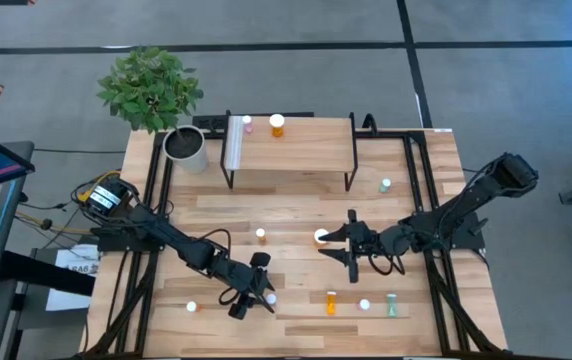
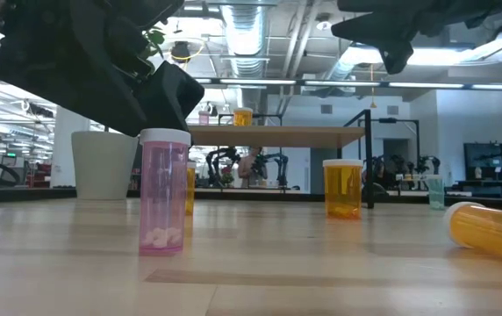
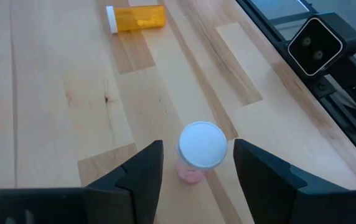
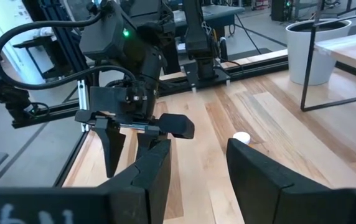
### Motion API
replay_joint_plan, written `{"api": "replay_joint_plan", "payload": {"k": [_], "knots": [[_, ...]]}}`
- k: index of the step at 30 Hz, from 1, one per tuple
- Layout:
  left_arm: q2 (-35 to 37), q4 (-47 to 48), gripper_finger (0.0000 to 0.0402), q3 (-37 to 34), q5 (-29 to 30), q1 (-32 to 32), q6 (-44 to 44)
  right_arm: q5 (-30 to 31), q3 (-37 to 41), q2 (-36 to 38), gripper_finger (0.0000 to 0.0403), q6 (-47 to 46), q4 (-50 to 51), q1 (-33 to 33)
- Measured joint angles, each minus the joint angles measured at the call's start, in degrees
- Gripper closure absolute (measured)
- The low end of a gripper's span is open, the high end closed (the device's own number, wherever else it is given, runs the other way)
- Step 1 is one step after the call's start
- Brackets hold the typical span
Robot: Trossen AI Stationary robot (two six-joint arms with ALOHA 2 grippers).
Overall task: Pick and place medicine bottles onto shelf by color
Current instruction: Put the left pink pill bottle on the shelf aligned with the other pink bottle
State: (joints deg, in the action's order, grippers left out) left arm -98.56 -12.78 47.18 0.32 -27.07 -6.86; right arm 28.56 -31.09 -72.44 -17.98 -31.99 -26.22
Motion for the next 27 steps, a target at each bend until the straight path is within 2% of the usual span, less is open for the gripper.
{"api": "replay_joint_plan", "payload": {"k": [27], "knots": [[0.0,0.0,0.0219,0.0,-0.3,0.2,-2.2,0.0,0.0,0.0,0.0228,0.0,0.0,0.1]]}}
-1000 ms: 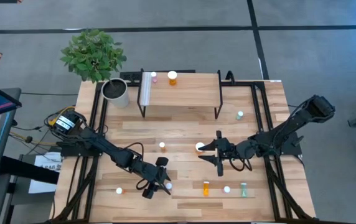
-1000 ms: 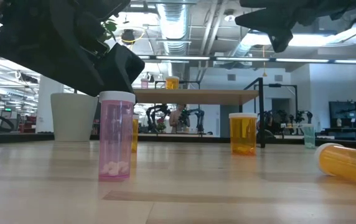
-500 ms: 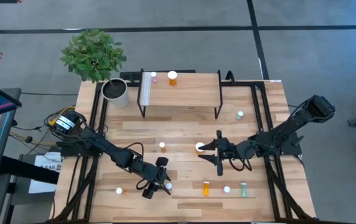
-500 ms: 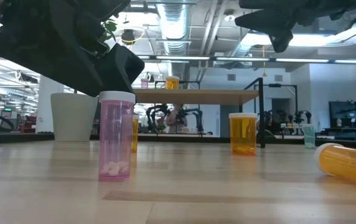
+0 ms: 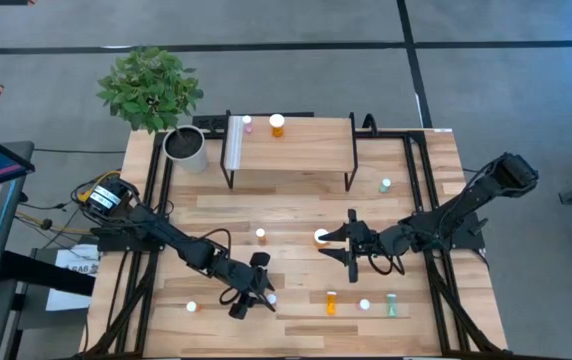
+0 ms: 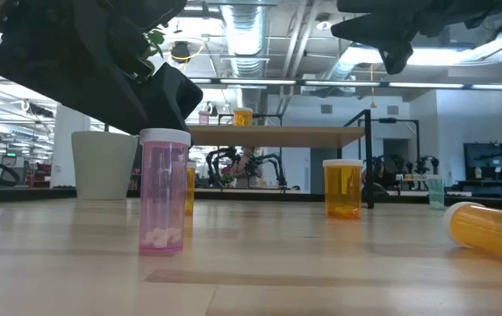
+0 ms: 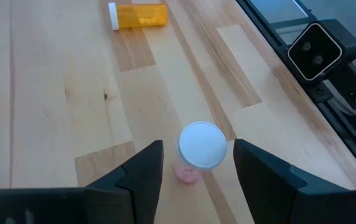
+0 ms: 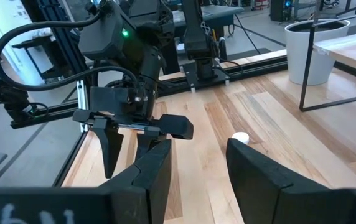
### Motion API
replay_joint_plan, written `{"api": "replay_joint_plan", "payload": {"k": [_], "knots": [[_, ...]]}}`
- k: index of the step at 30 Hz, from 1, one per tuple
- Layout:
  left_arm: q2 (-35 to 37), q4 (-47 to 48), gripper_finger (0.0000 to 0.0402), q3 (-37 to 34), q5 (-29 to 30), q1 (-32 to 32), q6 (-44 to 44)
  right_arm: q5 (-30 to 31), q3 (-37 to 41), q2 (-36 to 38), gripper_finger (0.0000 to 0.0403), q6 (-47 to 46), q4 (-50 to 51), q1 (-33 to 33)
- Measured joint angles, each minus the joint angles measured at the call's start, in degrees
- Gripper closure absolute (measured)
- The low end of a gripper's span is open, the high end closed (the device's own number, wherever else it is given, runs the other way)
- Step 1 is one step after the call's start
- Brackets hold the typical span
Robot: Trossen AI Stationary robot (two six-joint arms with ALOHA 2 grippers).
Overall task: Pick and place medicine bottles onto shelf by color
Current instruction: Put the left pink pill bottle on the shelf aligned with the other pink bottle
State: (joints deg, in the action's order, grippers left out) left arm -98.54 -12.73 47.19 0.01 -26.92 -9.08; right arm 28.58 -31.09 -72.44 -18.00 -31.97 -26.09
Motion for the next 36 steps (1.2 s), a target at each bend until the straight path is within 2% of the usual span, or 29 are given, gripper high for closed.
{"api": "replay_joint_plan", "payload": {"k": [8,12,28,31,36], "knots": [[-0.3,8.2,0.0215,6.1,1.7,-0.1,2.5,0.0,0.0,0.0,0.0229,0.0,0.0,0.0],[-1.0,10.3,0.0206,6.4,0.9,-0.1,2.7,0.0,0.0,0.0,0.0229,0.0,0.0,0.0],[-3.1,8.3,0.0201,5.5,0.5,-0.5,2.0,0.0,0.0,0.0,0.023,0.0,0.2,0.0],[-3.6,8.3,0.0211,5.6,0.7,-0.5,2.0,0.0,0.0,0.0,0.023,0.0,0.2,0.0],[-3.7,7.5,0.0252,5.6,0.7,-0.5,1.9,0.0,0.0,0.0,0.023,0.0,0.3,0.0]]}}
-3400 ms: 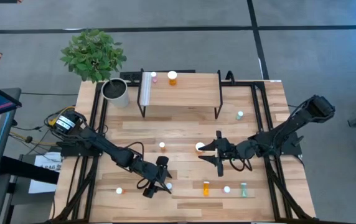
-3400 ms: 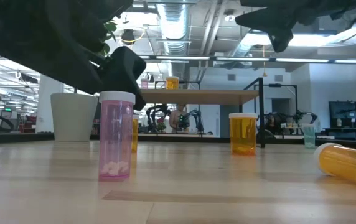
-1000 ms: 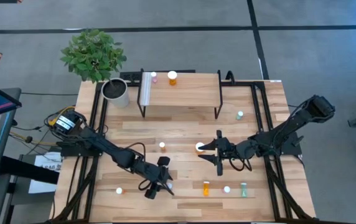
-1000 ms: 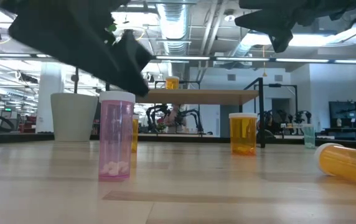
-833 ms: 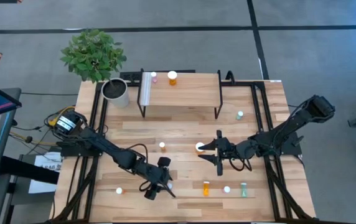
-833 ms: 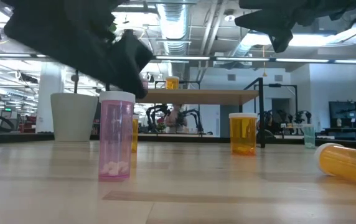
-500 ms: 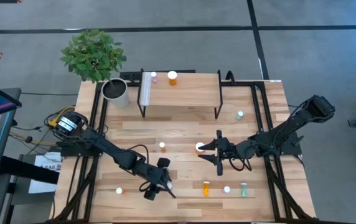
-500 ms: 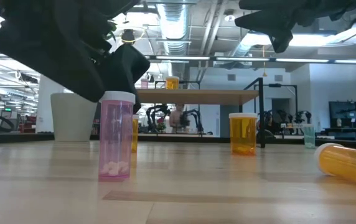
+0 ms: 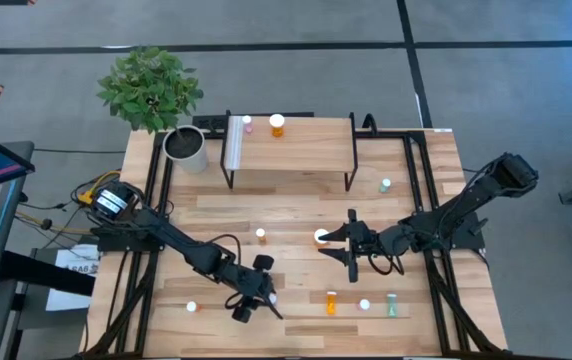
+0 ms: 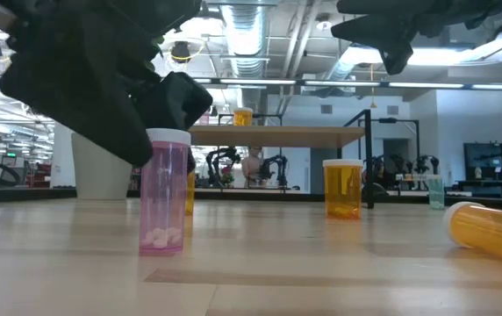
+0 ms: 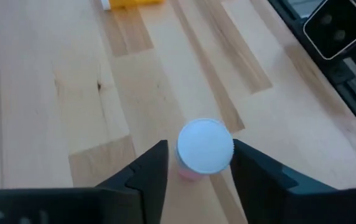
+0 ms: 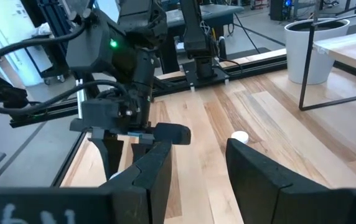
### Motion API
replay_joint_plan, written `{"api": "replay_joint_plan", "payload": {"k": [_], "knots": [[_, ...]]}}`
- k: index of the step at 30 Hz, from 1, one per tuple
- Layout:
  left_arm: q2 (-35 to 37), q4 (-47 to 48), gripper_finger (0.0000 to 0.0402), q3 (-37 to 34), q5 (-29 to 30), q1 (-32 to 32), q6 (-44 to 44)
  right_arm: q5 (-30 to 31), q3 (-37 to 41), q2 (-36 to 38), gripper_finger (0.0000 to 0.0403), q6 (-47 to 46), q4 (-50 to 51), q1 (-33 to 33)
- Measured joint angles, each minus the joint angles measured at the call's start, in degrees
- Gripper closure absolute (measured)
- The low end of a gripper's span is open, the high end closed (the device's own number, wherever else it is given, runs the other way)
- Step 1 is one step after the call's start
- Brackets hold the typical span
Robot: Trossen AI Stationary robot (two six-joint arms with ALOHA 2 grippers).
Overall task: Pick and place medicine bottles onto shelf by color
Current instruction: Put the left pink pill bottle on the shelf aligned with the other pink bottle
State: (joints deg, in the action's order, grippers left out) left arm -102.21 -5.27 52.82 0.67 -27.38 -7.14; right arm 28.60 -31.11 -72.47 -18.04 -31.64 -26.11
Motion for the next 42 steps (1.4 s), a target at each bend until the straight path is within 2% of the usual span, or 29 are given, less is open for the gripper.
{"api": "replay_joint_plan", "payload": {"k": [5,9,14,16,22,24,27,31,34,42], "knots": [[0.0,-0.6,0.0291,0.0,-0.3,0.0,-0.4,0.0,0.0,0.0,0.023,0.0,0.1,0.0],[1.4,-0.4,0.0302,0.1,-1.4,0.7,-0.9,0.0,0.0,0.0,0.023,0.0,0.1,0.0],[8.3,4.1,0.0297,0.6,-1.3,3.2,0.7,0.0,0.0,0.0,0.023,0.0,0.1,0.0],[12.8,8.6,0.0295,0.6,1.3,4.9,2.1,0.0,0.0,0.0,0.023,0.0,0.0,0.0],[28.8,20.0,0.0294,0.7,17.6,14.5,6.9,0.0,0.0,0.0,0.023,0.0,-0.1,0.0],[33.0,22.1,0.0294,0.7,19.0,20.0,7.9,0.0,0.0,0.0,0.023,0.0,-0.1,0.0],[36.8,23.9,0.0294,0.9,16.2,29.6,8.1,0.0,0.0,0.0,0.023,0.0,-0.2,0.1],[36.9,28.2,0.0294,3.5,11.3,40.9,9.9,0.0,0.0,0.0,0.023,0.0,-0.2,0.4],[34.6,30.9,0.0294,7.1,9.7,46.9,10.6,0.0,0.0,0.0,0.023,0.0,-0.2,0.4],[27.4,31.0,0.0294,10.3,6.3,56.2,11.2,0.0,0.0,0.0,0.023,-0.1,-0.1,0.4]]}}
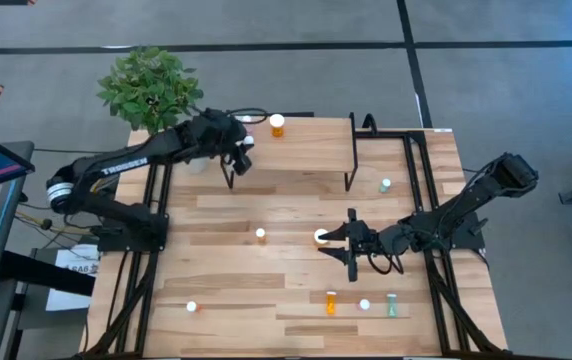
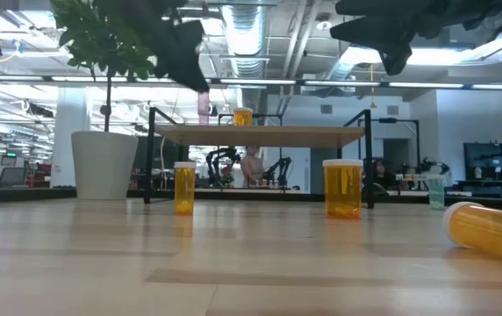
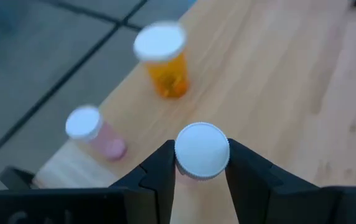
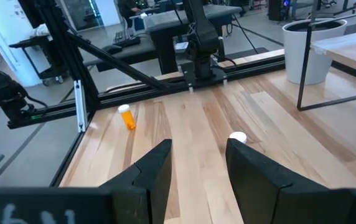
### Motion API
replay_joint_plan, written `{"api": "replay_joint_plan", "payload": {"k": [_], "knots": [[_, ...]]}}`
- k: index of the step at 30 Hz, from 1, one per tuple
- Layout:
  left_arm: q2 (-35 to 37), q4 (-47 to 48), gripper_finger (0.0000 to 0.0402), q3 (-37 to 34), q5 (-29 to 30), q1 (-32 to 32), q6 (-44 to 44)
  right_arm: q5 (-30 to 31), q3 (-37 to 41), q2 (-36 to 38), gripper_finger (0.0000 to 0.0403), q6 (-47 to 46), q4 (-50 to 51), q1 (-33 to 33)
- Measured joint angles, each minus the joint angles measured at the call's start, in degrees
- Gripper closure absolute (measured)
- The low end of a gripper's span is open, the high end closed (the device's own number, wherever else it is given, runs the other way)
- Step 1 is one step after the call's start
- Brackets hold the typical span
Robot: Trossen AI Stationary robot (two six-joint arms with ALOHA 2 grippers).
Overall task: Pick and place medicine bottles onto shelf by color
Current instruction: Put the left pink pill bottle on the shelf aligned with the other pink bottle
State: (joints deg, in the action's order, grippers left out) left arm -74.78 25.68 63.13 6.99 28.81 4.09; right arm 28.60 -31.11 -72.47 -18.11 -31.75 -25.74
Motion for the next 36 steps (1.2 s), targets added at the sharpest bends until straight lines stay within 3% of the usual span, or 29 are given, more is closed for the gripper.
{"api": "replay_joint_plan", "payload": {"k": [9,24,36], "knots": [[-5.8,-1.4,0.0294,0.2,-2.3,4.3,-0.3,0.0,0.0,0.0,0.023,0.0,0.0,0.0],[-4.5,0.7,0.0292,0.0,-0.3,4.8,-0.7,0.0,0.0,0.0,0.023,0.2,0.0,0.0],[-4.5,0.7,0.0227,-0.1,-0.4,4.8,-0.7,0.0,0.0,0.0,0.023,0.1,0.0,0.0]]}}
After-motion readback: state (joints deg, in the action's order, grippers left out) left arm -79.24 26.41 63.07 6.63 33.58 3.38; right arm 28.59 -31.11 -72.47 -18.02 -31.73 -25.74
